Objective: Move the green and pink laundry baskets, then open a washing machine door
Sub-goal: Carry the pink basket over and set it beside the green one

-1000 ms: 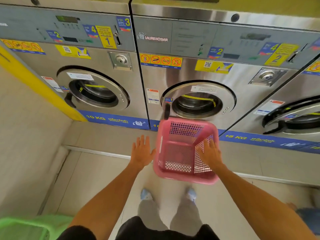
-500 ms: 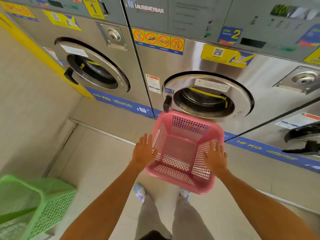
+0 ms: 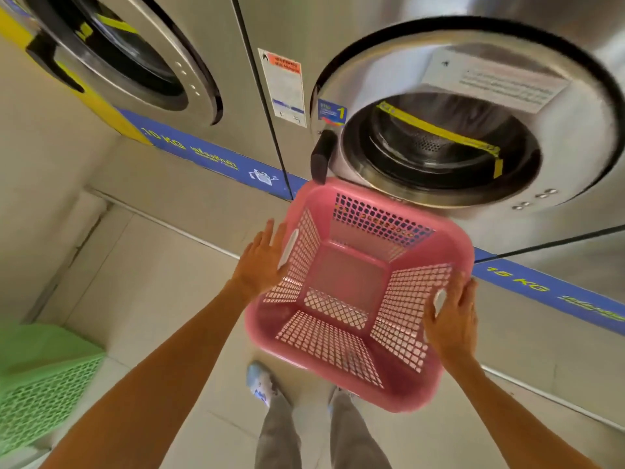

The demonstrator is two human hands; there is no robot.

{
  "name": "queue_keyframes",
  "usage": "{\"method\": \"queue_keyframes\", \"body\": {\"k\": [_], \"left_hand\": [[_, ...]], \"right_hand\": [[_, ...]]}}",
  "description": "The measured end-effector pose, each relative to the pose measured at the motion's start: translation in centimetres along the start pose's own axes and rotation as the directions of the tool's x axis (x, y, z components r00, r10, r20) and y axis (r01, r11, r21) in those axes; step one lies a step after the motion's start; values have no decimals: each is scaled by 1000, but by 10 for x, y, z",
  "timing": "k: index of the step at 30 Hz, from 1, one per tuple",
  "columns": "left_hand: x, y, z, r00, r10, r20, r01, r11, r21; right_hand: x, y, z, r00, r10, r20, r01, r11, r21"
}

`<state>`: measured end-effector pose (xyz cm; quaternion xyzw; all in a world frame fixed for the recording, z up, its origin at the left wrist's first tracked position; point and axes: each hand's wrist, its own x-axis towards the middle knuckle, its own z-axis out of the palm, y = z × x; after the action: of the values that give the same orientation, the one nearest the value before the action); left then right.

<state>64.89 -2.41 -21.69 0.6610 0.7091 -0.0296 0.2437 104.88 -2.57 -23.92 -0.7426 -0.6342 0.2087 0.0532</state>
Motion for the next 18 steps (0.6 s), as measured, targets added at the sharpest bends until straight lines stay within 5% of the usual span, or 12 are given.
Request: {"method": "queue_keyframes", "body": {"k": [8,18], "left_hand": [[19,-1,19,999,24,-29,-28,986,-162],[-64,-14,22,991,-74,-110,55,984,-168]], "right_hand": [[-8,3,4,998,24,-55,-8,958,286],[-27,-22,-12,998,-11,63,-6,961,275]]}}
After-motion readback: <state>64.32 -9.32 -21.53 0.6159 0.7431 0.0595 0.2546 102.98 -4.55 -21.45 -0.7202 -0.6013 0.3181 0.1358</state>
